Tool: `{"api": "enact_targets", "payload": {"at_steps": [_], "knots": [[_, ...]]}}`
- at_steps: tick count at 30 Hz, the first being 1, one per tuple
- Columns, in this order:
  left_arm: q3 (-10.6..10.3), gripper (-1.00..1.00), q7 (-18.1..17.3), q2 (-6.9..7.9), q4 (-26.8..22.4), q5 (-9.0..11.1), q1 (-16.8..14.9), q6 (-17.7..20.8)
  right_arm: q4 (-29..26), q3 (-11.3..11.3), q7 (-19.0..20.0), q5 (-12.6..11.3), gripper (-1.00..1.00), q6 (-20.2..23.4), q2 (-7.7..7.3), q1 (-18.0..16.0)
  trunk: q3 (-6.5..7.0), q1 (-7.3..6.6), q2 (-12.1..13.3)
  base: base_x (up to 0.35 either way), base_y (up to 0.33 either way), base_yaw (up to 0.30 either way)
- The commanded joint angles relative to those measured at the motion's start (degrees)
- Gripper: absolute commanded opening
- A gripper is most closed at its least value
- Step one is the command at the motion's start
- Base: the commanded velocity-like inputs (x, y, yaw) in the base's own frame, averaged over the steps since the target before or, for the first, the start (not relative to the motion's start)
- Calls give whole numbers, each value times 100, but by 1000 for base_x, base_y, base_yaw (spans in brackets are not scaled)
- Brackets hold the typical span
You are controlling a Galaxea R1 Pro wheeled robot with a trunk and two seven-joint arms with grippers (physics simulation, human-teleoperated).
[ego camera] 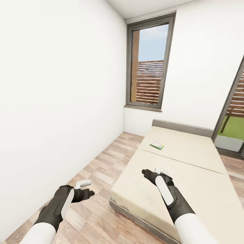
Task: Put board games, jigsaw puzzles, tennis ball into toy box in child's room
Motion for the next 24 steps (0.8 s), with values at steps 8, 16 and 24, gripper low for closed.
{"api": "enact_targets", "payload": {"at_steps": [8,16,24], "knots": [[21,100,-5,-2,-6,41,-1,34,2,12,-55,-54,100,-6,-7,-3,-62,3,-6,119,112,-166],[21,100,-8,-2,-6,38,-1,31,8,12,-55,-59,100,-7,-2,-3,-120,3,-6,140,135,-167],[21,100,-8,-3,-7,38,-1,28,12,8,-55,-55,100,-7,-7,-3,-178,3,-6,143,123,-171]]}}
